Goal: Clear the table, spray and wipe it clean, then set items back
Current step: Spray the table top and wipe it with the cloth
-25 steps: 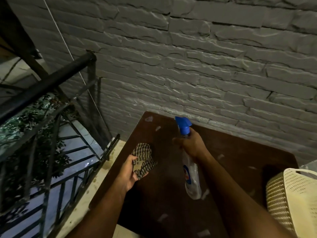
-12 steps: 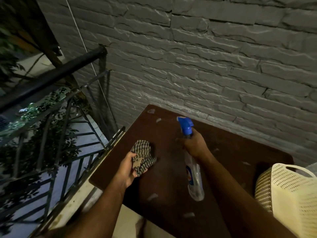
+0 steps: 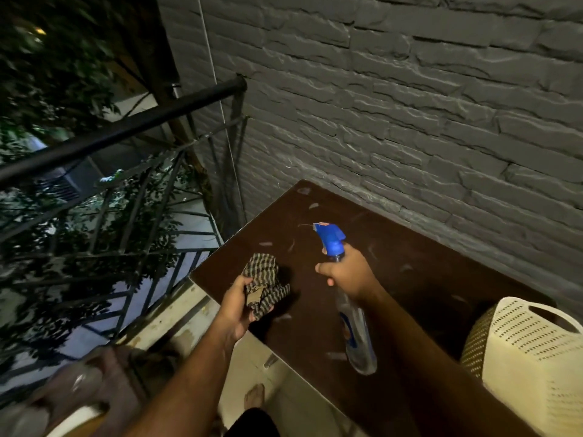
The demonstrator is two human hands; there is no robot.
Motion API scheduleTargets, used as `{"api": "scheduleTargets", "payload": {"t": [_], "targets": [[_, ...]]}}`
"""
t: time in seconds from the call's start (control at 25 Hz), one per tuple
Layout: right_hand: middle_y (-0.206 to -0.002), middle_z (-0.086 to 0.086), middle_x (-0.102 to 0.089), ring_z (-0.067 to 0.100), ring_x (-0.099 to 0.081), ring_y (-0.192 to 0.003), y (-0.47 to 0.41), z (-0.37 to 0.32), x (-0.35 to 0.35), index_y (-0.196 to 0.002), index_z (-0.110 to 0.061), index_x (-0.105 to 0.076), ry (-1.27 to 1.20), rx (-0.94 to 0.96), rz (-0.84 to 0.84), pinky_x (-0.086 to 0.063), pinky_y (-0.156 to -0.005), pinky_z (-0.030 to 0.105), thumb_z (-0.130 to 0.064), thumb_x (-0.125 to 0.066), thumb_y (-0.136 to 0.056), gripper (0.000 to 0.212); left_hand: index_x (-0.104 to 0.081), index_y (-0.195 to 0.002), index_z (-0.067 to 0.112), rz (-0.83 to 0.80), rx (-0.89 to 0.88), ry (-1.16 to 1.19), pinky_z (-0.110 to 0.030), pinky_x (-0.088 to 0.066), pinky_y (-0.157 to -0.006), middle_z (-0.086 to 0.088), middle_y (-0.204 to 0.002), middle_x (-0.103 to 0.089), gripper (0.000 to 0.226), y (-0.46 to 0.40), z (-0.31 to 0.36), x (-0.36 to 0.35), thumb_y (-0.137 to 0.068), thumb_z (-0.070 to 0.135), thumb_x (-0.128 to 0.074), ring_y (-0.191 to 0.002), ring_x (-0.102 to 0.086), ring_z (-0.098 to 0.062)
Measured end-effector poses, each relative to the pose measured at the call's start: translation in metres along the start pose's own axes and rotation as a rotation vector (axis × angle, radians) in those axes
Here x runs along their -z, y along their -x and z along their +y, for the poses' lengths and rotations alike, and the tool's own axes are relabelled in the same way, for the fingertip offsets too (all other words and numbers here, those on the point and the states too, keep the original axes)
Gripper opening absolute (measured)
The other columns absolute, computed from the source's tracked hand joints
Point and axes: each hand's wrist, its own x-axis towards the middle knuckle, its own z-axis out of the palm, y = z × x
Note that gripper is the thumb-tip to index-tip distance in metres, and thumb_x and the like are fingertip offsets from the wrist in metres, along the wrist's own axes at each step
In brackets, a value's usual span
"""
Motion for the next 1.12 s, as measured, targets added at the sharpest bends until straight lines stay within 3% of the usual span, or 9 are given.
{"api": "scheduleTargets", "payload": {"t": [0.2,0.36,0.64,0.8,1.12], "targets": [[-0.076,0.004,-0.059,0.015,-0.055,-0.052,0.020,-0.003,-0.022,-0.104,-0.012,-0.059,-0.033,0.013,-0.053,-0.048,-0.055,0.028,-0.009,-0.077,-0.075,0.035,-0.057,-0.114,0.008,0.016,-0.057,-0.021,-0.031,-0.057,-0.057,-0.010,-0.083,-0.073,0.030,0.026,-0.007,0.021,-0.095,0.023,-0.039,-0.067,-0.069,-0.022],[-0.076,0.005,-0.057,0.015,-0.054,-0.053,0.034,-0.005,-0.043,-0.100,-0.017,-0.059,-0.035,0.043,-0.111,-0.048,-0.057,0.030,-0.009,-0.078,-0.075,0.032,-0.059,-0.115,0.008,0.031,-0.044,-0.045,-0.034,-0.058,-0.061,-0.013,-0.093,-0.072,0.033,0.034,-0.011,0.039,-0.094,0.025,-0.041,-0.076,-0.068,-0.025],[-0.075,0.006,-0.058,0.015,-0.056,-0.055,0.063,-0.014,-0.081,-0.105,-0.006,-0.058,0.059,0.067,-0.144,-0.049,-0.055,0.027,-0.008,-0.077,-0.074,0.036,-0.062,-0.113,0.008,0.068,-0.055,-0.050,-0.034,-0.058,-0.059,-0.014,-0.096,-0.071,0.032,0.062,-0.009,0.072,-0.093,0.025,-0.044,-0.074,-0.068,-0.025],[-0.068,0.005,-0.058,0.018,-0.056,-0.052,0.087,-0.002,-0.102,-0.100,-0.010,-0.058,0.045,0.048,-0.070,-0.051,-0.062,0.037,-0.011,-0.076,-0.073,0.033,-0.060,-0.119,0.007,0.065,-0.046,-0.042,-0.034,-0.058,-0.055,-0.016,-0.097,-0.070,0.035,0.080,-0.011,0.095,-0.093,0.025,-0.045,-0.074,-0.067,-0.026],[-0.069,0.003,-0.060,0.019,-0.059,-0.053,0.123,0.023,-0.101,-0.094,-0.018,-0.058,0.057,-0.087,0.095,-0.056,-0.065,0.040,-0.019,-0.079,-0.072,0.031,-0.062,-0.113,0.007,0.011,-0.033,-0.081,-0.035,-0.058,-0.063,-0.016,-0.095,-0.072,0.030,0.100,-0.018,0.117,-0.095,0.023,-0.044,-0.075,-0.069,-0.025]]}}
